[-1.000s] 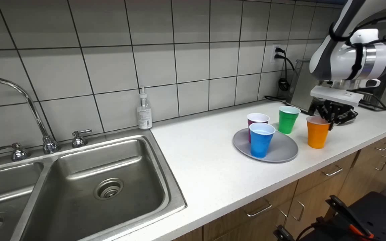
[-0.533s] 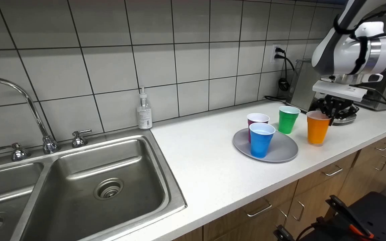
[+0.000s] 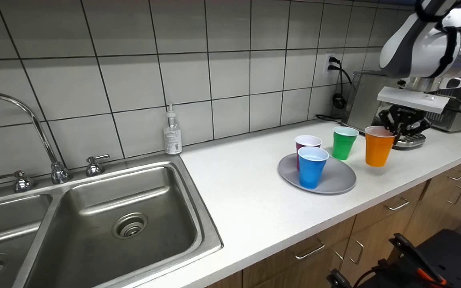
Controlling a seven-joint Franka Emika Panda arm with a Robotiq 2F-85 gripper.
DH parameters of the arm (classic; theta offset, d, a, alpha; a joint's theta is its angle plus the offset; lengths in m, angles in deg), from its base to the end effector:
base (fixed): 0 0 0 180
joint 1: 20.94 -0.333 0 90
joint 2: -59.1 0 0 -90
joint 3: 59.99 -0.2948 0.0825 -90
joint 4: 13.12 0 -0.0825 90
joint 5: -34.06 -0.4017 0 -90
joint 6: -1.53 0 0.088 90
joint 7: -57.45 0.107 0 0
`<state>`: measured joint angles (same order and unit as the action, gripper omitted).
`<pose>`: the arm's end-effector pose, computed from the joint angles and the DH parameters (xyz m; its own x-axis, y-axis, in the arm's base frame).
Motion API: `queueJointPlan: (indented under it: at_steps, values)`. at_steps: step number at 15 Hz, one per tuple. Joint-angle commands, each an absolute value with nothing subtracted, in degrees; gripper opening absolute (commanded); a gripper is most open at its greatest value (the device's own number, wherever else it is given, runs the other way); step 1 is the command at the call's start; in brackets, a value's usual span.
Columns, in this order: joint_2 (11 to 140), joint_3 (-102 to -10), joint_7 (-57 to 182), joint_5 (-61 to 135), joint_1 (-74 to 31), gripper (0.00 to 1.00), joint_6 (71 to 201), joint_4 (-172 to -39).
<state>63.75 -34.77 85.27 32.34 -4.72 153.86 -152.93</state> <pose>0.3797 -0.3393 0.2513 0.3271 -0.9351 0.1363 -0.9402 -0.3366 -0.0528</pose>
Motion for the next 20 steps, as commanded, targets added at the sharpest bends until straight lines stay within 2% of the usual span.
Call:
queueJointPlan:
  at_steps: [1, 20]
  values:
    - [57.67, -36.08, 87.67, 35.96, -4.53, 0.01, 152.68, -157.51]
    - [54.51, -45.66, 98.23, 38.57, -4.71, 0.01, 153.91, -164.31]
